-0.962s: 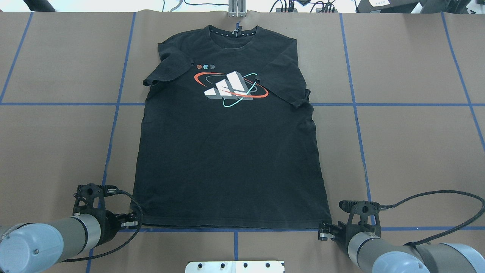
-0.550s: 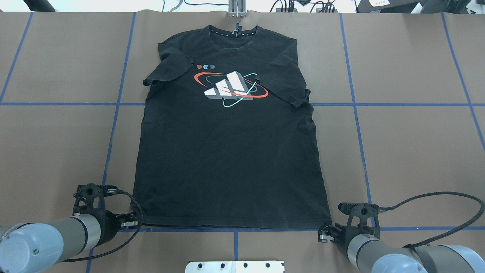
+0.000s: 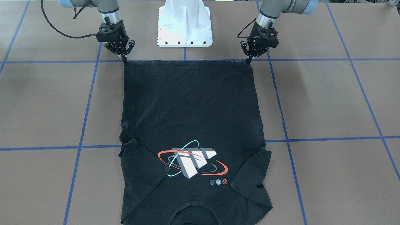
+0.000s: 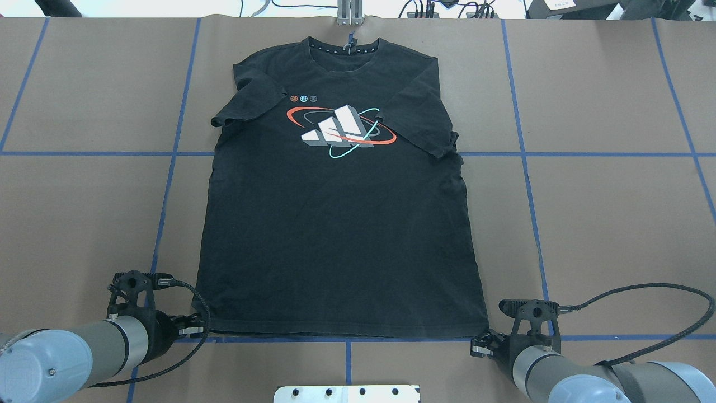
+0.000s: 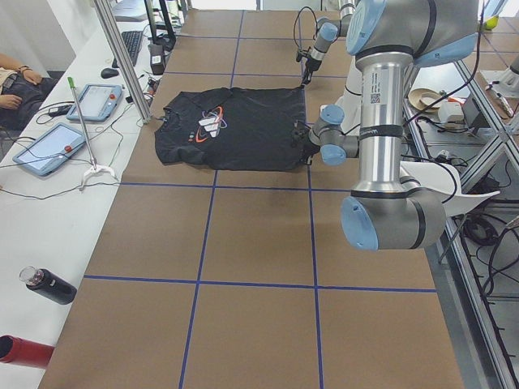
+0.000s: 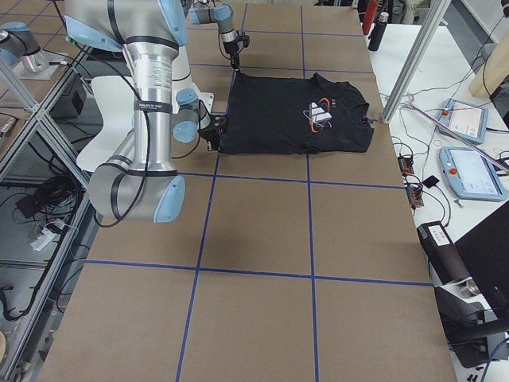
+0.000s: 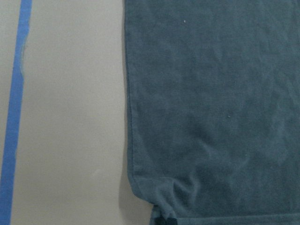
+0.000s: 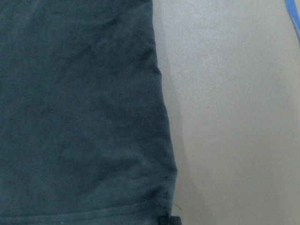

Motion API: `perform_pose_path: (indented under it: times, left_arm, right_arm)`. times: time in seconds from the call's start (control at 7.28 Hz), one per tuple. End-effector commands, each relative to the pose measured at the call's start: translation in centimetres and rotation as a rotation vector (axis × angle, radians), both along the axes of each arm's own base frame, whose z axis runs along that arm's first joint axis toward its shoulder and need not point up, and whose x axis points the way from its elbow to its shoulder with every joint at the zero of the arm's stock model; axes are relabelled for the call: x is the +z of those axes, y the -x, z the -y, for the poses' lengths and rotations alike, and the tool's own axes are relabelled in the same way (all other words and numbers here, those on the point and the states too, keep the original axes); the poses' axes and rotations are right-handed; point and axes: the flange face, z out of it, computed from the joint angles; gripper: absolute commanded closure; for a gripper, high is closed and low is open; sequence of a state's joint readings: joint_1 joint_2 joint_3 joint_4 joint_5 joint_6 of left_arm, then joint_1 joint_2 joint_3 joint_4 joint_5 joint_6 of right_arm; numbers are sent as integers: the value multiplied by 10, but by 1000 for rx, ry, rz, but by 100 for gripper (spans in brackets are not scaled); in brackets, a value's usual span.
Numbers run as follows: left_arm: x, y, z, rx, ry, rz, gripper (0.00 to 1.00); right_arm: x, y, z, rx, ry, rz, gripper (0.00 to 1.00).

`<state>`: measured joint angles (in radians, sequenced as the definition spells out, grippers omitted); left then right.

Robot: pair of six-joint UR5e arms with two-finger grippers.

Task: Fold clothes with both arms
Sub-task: 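Grasp the bottom hem corners with both grippers, then lift the hem with both grippers and fold it toward the collar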

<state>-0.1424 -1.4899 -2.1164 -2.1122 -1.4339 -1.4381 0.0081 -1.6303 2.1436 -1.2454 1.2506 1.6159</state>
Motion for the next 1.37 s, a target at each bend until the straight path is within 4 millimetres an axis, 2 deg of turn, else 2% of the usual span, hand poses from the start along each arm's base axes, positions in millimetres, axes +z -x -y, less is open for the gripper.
perform_pose_path:
  times: [0.0,0.14,0.27,0.41,0.55,0.69,0.82,0.96,1.1,1.24]
  left_arm:
    - [-49,39,-8,62,7,-56,100]
    - [-88,68,-16,141,10,-69,100]
    - [-120,101,-19,195,14,-84,100]
    - [-142,124,-25,229,28,-111,100]
    - [-152,149,-37,269,45,-108,100]
    - [-154,149,-47,310,55,-105,100]
    - [-153,146,-48,313,57,-104,100]
    - [-153,143,-45,303,57,-104,100]
    - [-144,128,-33,269,58,-83,100]
    - [-138,100,-4,203,55,-77,100]
  right_arm:
    - [-59,-50,7,-19,30,67,100]
    - [-97,-86,4,-90,108,78,100]
    - [-126,-112,-8,-150,140,114,100]
    - [-148,-129,-31,-238,162,136,100]
    - [-175,-157,-56,-335,176,162,100]
    - [-186,-168,-70,-396,186,172,100]
    - [-185,-168,-65,-372,179,170,100]
    - [-180,-172,-40,-281,172,161,100]
    - [-172,-167,-9,-199,146,139,100]
    - [-177,-142,27,-144,84,143,100]
